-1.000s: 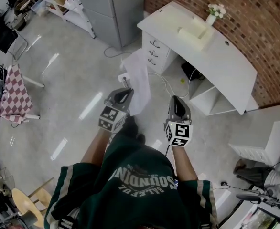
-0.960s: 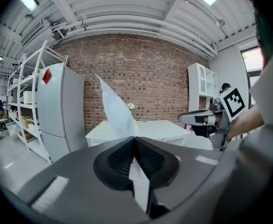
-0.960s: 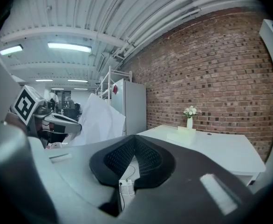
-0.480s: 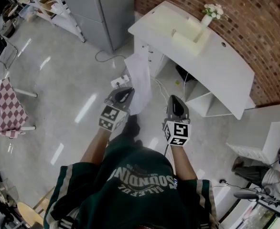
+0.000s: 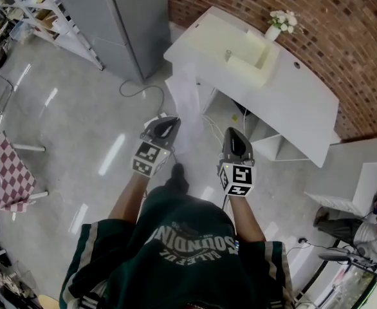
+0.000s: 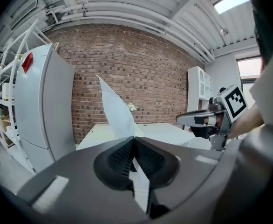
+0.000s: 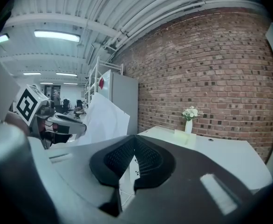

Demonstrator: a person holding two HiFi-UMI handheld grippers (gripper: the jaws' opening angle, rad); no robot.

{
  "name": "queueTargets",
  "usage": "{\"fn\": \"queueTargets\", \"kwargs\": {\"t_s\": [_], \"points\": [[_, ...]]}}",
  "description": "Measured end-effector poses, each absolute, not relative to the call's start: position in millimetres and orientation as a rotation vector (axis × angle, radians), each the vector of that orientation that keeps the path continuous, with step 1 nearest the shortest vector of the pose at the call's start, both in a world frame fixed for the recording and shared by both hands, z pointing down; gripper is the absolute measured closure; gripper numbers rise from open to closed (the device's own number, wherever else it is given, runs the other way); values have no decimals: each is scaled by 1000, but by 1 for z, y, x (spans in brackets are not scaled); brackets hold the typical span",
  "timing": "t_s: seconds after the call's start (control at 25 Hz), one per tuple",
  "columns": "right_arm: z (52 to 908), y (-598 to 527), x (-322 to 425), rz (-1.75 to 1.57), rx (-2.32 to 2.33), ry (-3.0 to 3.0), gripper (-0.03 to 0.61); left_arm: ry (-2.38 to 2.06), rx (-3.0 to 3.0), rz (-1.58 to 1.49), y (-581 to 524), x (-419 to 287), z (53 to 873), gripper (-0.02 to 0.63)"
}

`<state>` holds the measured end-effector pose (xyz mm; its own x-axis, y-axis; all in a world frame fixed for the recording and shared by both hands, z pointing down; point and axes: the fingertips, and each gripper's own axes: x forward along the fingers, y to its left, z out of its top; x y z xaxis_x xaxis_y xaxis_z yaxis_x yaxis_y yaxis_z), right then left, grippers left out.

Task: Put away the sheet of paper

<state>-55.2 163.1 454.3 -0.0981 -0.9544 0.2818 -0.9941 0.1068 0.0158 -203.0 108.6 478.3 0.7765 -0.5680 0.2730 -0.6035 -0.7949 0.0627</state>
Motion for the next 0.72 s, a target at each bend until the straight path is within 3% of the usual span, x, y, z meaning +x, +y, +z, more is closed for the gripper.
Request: {"fn": "queueTargets", "kwargs": {"t_s": [0.72], "points": [[461,95,-17,300,2078,-2042,578,-768,2862,374,14,-157,484,601]]}}
